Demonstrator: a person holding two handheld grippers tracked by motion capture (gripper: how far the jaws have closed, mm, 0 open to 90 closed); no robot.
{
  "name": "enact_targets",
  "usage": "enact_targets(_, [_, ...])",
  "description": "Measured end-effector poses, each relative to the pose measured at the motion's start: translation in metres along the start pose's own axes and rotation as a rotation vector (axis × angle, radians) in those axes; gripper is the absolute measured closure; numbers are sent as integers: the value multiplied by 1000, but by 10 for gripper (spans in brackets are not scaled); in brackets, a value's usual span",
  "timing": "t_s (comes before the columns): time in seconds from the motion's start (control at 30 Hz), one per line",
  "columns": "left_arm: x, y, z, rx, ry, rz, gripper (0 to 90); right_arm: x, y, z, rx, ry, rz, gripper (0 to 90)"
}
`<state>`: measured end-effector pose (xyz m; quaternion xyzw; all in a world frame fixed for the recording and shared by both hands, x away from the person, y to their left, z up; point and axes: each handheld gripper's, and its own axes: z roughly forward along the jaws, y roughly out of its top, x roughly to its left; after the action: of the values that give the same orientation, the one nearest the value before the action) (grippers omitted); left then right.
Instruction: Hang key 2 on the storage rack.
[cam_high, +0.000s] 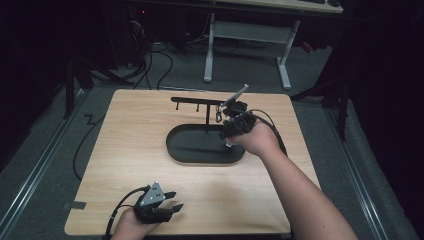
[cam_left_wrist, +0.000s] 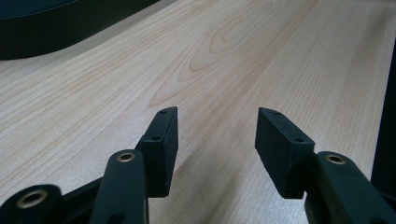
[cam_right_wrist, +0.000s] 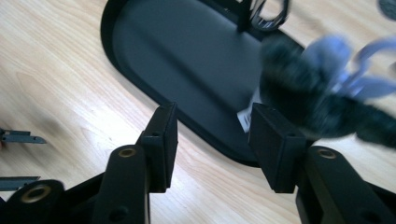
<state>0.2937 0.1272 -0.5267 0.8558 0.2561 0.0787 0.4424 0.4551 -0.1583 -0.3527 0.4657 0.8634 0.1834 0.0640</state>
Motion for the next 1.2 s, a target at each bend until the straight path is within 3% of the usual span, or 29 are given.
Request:
enact_targets(0.17, [-1, 0, 2, -4, 7, -1, 495, 6, -25, 14, -53, -17, -5, 482])
enact_targets(0.27, [-1, 0, 1, 1, 7, 2, 495, 8, -42, 21, -105, 0, 11, 455])
enact_targets(0.37, [-1, 0, 1, -3, 9, 0, 494, 11, -64, 29, -164, -23, -12, 434])
enact_targets(0.47, [0, -1, 1, -2, 10, -5, 492, 19, -92, 40, -230, -28, -66, 427])
enact_targets(0.6, [2, -1, 1, -6, 17, -14, 488, 26, -135, 56, -331, 25, -44, 409])
enact_targets(0.7, [3, -2, 0, -8, 23, -19, 487, 30, -168, 66, -426, -6, -67, 401])
enact_targets(0.8, [5, -2, -1, -16, 35, -20, 477, 27, -197, 73, -495, 0, -31, 350])
enact_targets(1.0, [11, -2, -8, -44, 72, -42, 451, 12, -256, 67, -602, -69, 37, 268])
enact_targets(1.07, [13, -2, -10, -55, 79, -55, 443, 7, -264, 60, -632, -64, 74, 205])
enact_targets(1.13, [15, -2, -10, -54, 90, -57, 436, 1, -270, 59, -659, -92, 97, 199])
enact_targets(1.2, [15, -3, -10, -56, 96, -63, 430, -4, -272, 64, -649, -75, 121, 183])
